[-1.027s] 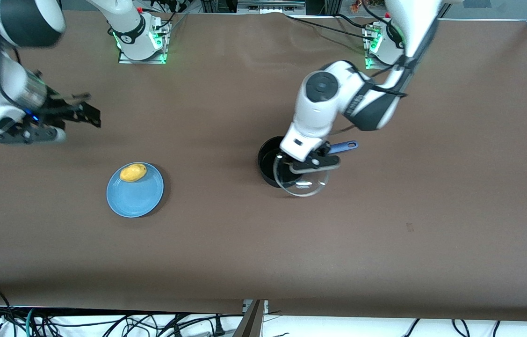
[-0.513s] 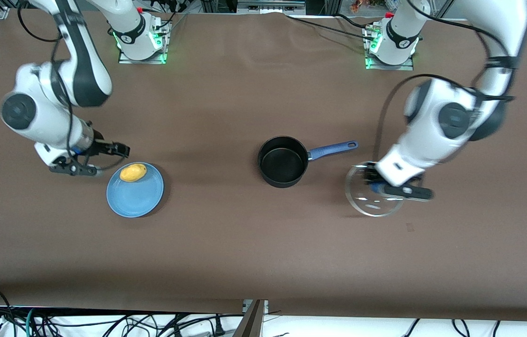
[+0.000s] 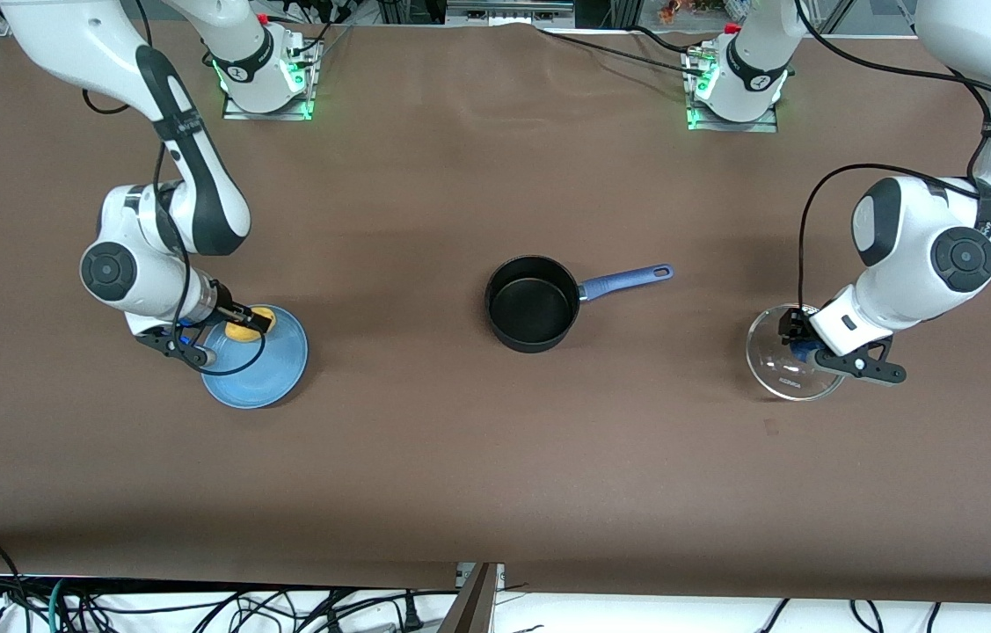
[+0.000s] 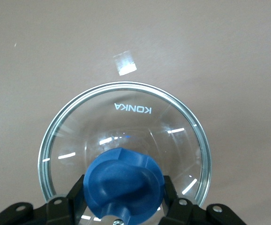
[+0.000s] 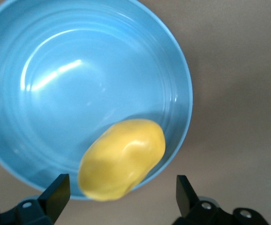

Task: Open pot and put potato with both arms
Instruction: 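Lower the lid onto the table while the right gripper grasps the potato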

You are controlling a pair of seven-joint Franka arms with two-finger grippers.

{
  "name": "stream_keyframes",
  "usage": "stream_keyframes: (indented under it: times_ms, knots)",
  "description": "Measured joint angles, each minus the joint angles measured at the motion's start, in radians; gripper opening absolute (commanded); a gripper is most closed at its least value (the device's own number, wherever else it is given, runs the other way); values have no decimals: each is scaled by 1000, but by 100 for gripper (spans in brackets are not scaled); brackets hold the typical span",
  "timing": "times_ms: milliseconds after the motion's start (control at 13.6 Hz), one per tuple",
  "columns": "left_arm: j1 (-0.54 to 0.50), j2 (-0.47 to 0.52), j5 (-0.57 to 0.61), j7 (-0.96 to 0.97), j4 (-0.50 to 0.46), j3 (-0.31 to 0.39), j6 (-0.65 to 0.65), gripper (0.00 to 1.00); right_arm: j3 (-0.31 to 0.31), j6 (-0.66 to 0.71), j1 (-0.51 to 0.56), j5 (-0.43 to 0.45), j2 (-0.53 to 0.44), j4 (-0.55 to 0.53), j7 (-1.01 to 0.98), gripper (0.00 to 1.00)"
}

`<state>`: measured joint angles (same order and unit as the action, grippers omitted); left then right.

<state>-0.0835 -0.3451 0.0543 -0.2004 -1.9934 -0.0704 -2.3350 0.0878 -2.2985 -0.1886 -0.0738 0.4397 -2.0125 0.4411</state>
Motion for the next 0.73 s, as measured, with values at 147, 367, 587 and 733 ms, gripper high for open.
stream_keyframes:
  times_ms: [147, 367, 587, 733]
  knots:
    - [-15, -14, 0, -22, -50, 11, -84, 48, 0, -6, 11, 0, 11, 1, 0, 93]
    - [-33, -52, -34, -28, -89, 15, -147, 49, 0, -7, 13, -1, 13, 1, 1, 70]
    - [-37, -100, -102, -48, -95, 15, -182, 75, 0, -9, 13, -1, 17, 2, 3, 39]
    - [-39, -107, -113, -49, -93, 15, -189, 100, -1, -7, 13, -1, 15, 17, 2, 35]
